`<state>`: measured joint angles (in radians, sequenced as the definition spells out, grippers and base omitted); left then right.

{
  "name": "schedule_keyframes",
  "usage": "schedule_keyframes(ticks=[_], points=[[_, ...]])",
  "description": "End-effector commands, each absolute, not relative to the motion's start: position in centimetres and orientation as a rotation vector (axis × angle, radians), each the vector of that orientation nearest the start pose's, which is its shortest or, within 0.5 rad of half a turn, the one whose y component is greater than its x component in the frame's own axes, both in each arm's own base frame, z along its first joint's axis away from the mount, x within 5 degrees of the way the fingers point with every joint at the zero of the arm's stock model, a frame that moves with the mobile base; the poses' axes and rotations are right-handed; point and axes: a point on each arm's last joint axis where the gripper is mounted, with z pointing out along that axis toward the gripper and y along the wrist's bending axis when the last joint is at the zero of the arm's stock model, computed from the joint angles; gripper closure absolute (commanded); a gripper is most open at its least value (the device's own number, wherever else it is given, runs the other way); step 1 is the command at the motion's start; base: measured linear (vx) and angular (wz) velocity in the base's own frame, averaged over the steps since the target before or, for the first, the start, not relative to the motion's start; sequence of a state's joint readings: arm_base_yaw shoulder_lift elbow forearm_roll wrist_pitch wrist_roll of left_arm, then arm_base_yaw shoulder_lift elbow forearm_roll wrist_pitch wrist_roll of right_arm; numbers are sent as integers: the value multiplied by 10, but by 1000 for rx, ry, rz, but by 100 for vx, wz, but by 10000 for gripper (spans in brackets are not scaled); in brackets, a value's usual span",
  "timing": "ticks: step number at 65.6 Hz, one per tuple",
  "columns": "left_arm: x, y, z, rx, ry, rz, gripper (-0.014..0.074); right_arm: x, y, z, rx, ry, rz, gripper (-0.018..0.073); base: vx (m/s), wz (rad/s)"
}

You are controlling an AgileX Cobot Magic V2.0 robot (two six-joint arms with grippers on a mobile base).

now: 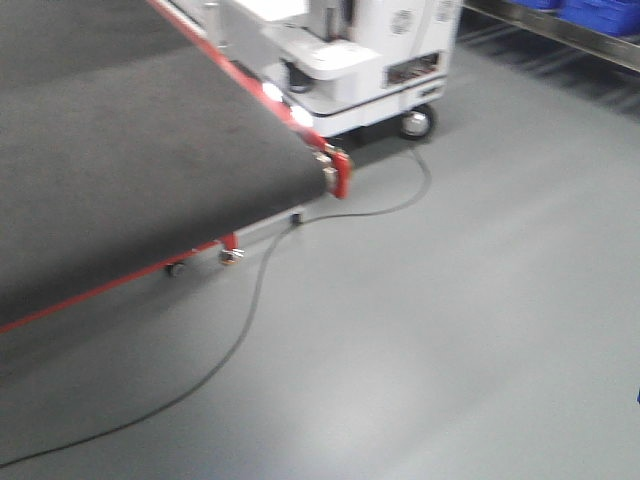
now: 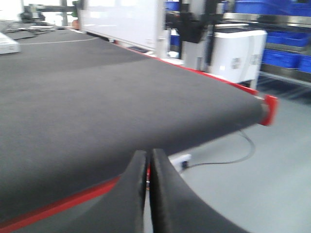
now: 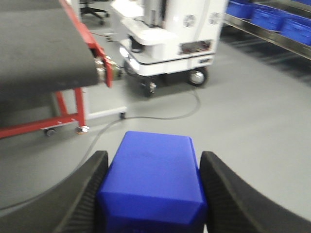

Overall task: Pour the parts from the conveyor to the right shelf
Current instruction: 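Drive away from the conveyor holding the block in the right gripper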

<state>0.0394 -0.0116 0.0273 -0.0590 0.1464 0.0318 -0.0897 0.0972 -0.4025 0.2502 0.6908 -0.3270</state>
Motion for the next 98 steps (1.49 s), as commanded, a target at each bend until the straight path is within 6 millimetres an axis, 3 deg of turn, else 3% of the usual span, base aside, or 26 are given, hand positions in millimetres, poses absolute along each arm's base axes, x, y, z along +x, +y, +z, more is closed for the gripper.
schedule_keyframes(ticks=[1,51,98], points=[[56,1,205,-55,1546,-12,603,35,10,295,-131,1749,-29,564,-42,-50],[56,1,205,-55,1546,-12,603,35,10,295,-131,1749,-29,564,-38,-66],[56,1,205,-55,1546,-12,603,35,10,295,-131,1749,-29,564,-18,-69]])
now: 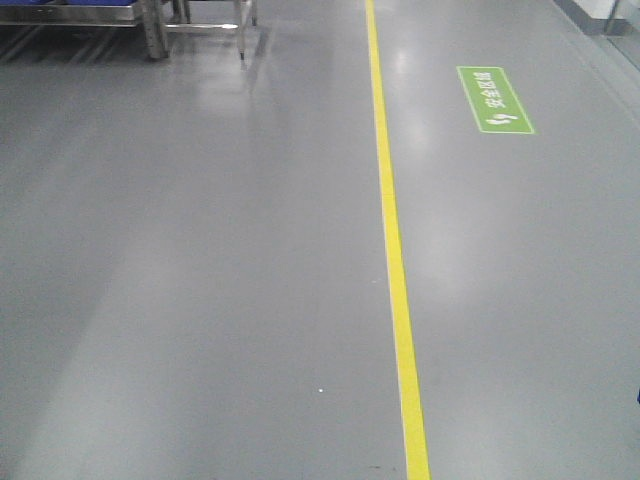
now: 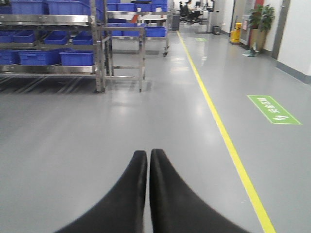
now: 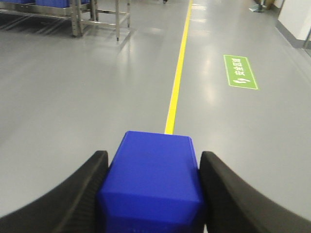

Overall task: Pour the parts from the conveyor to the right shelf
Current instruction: 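Drive away from the conveyor holding the block in the right gripper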

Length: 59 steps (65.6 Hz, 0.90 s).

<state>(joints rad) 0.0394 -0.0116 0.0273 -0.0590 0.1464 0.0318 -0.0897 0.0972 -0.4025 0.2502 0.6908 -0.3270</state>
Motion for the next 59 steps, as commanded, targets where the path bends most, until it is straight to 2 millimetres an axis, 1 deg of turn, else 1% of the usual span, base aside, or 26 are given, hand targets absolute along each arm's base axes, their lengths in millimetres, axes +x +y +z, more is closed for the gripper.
schedule_keyframes(ticks=[1,32,59], points=[[56,1,205,-55,1546,-12,603,35,10,295,-131,1749,-29,564,-5,-28],[56,1,205,-55,1546,-12,603,35,10,295,-131,1749,-29,564,5,-12],[56,1,205,-55,1546,-12,603,35,10,295,-131,1749,-28,564,25,-17]])
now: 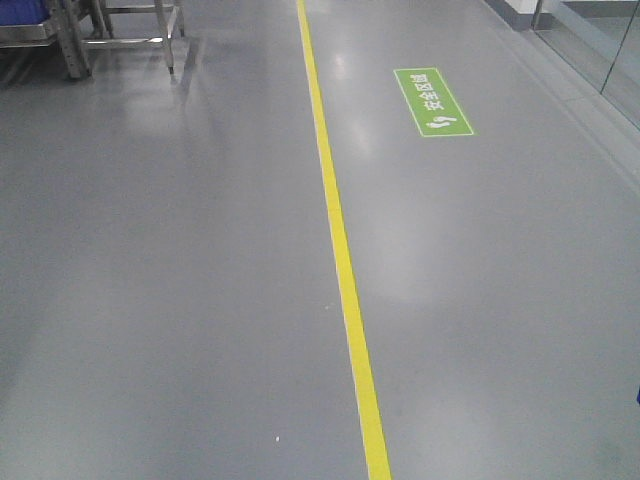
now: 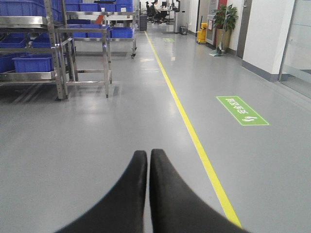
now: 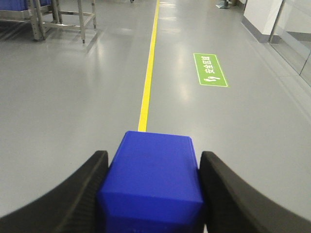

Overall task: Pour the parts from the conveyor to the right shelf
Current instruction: 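Drive away from the conveyor holding the block in the right gripper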

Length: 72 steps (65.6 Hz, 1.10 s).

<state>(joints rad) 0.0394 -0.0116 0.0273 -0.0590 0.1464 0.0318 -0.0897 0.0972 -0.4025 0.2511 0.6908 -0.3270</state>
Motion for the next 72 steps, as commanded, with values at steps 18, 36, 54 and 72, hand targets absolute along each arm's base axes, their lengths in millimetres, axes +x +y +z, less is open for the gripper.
schedule_keyframes(ticks=[18,36,54,72], points=[[56,1,205,-55,1546,-12,603,35,10,295,-131,1749,-28,564,45,-9],[56,1,205,-55,1546,-12,603,35,10,295,-131,1749,-28,564,58,-2],[56,1,205,-55,1546,-12,603,35,10,295,-131,1749,-28,564,62,6],[56,1,205,-55,1546,-12,603,35,10,295,-131,1749,-28,564,67,3]])
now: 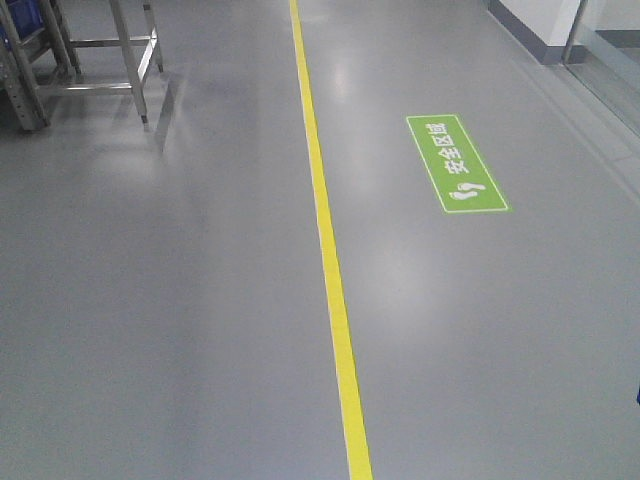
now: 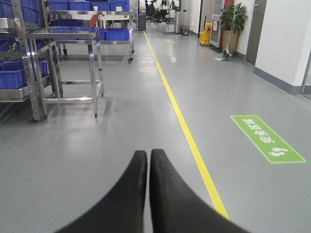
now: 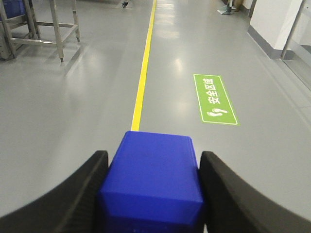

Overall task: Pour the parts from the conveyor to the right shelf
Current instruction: 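Drive away from the conveyor holding the block in the right gripper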

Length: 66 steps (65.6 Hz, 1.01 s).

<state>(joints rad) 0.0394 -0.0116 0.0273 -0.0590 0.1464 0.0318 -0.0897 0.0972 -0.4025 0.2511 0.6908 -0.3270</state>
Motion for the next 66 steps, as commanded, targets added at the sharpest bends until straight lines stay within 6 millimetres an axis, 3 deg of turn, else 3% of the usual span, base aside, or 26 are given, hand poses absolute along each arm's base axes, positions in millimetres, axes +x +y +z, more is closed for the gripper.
schedule_keyframes(ticks=[1,66], points=[[56,1,205,-55,1546,-12,603,35,10,295,-131,1749,-28,564,71,1],[56,1,205,-55,1546,-12,603,35,10,295,-131,1750,-29,564,81,3]])
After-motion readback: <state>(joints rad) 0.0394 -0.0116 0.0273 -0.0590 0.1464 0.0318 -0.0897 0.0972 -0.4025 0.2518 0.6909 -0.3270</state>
